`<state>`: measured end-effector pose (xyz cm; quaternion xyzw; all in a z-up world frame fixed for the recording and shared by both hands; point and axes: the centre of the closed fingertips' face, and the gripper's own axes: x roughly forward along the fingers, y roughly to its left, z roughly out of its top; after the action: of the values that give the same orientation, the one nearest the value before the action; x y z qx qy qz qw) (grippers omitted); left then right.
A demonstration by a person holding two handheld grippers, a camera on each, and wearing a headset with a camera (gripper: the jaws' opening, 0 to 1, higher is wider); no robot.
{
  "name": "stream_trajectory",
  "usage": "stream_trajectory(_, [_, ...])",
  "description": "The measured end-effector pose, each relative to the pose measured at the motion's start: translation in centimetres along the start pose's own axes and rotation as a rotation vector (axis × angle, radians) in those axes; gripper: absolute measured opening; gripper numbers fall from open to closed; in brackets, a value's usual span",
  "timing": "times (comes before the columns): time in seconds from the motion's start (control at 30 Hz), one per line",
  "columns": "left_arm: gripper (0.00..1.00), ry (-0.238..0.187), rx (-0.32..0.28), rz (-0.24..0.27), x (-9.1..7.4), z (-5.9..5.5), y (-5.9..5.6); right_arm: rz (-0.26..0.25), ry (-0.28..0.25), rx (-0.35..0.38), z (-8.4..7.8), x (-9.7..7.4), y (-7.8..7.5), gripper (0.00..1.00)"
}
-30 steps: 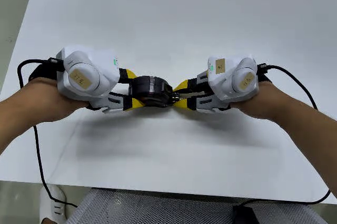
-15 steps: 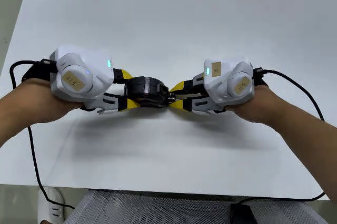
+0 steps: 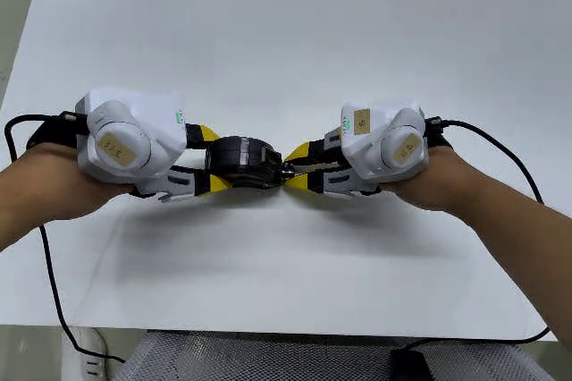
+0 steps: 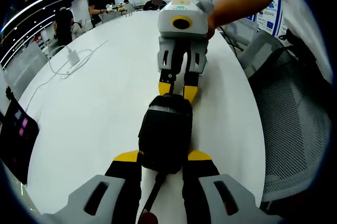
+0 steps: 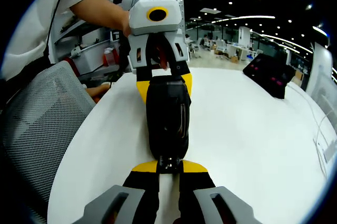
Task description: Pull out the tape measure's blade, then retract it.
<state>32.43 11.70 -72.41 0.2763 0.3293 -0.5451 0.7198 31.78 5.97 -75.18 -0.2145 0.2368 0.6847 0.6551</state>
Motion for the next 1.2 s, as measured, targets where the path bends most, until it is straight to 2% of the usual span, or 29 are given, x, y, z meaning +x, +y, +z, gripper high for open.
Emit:
stream_trajectory(0.27, [0.24,0.002,-0.001,0.003,0.0,0.0,0.0,0.003,0.006,-0.007,-0.1,-0.1,0.0,0.1])
stream_trajectory(1.2, [0.24,0.007,-0.003,0.008,0.0,0.0,-0.1,-0.022,0.047,0.017,-2.6,-3.8,0.4,0.1])
